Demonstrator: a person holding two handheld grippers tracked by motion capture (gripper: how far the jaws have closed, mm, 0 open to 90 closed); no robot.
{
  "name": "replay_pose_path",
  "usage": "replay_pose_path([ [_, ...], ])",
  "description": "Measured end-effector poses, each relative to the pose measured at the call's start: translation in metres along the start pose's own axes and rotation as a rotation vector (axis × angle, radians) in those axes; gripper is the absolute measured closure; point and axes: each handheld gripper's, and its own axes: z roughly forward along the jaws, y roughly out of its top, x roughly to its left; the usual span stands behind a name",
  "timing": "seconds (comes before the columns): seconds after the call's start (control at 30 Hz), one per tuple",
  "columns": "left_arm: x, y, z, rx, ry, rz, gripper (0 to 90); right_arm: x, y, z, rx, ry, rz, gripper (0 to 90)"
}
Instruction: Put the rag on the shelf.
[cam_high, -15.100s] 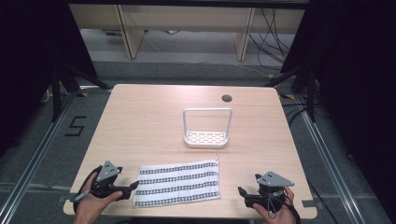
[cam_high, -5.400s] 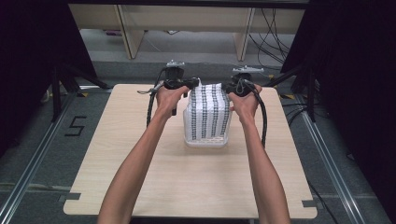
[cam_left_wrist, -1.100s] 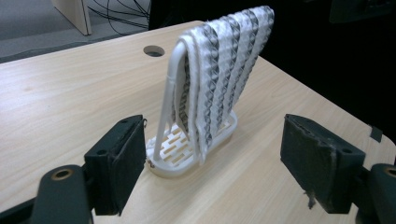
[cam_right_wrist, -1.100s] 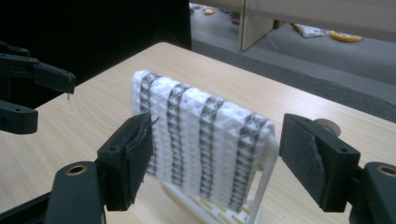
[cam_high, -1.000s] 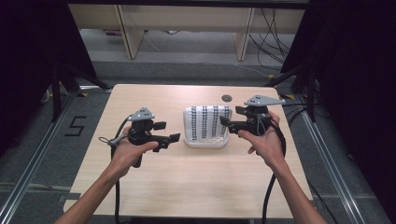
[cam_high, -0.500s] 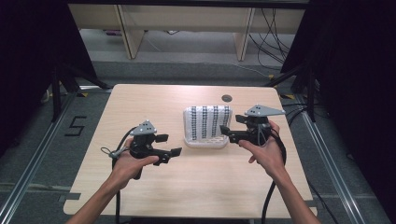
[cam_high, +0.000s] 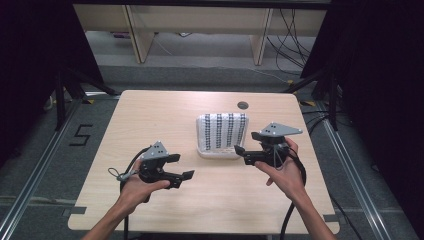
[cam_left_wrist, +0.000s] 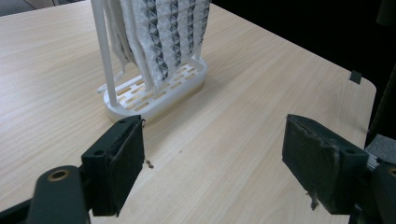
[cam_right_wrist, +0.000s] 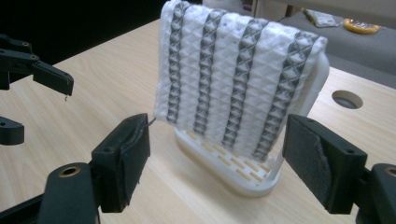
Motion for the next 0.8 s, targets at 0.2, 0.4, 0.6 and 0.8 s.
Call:
replay_pose_path([
  [0.2,-0.003,-0.008,0.0,-0.003,-0.013,0.003,20.4,0.002,-0.007,0.0,0.01,0.005,-0.007,24.6],
  [0.4,-0.006,-0.016,-0.001,0.01,-0.015,0.012,20.4,0.004,-0.014,0.0,0.031,0.004,0.002,24.6],
  [0.6,-0.009,-0.025,-0.001,0.023,-0.014,0.016,20.4,0.007,-0.025,0.002,0.044,0.015,0.008,24.7],
  [0.8,-0.01,-0.031,-0.003,0.031,-0.02,0.019,20.2,0.01,-0.033,0.001,0.056,0.02,0.017,24.6],
])
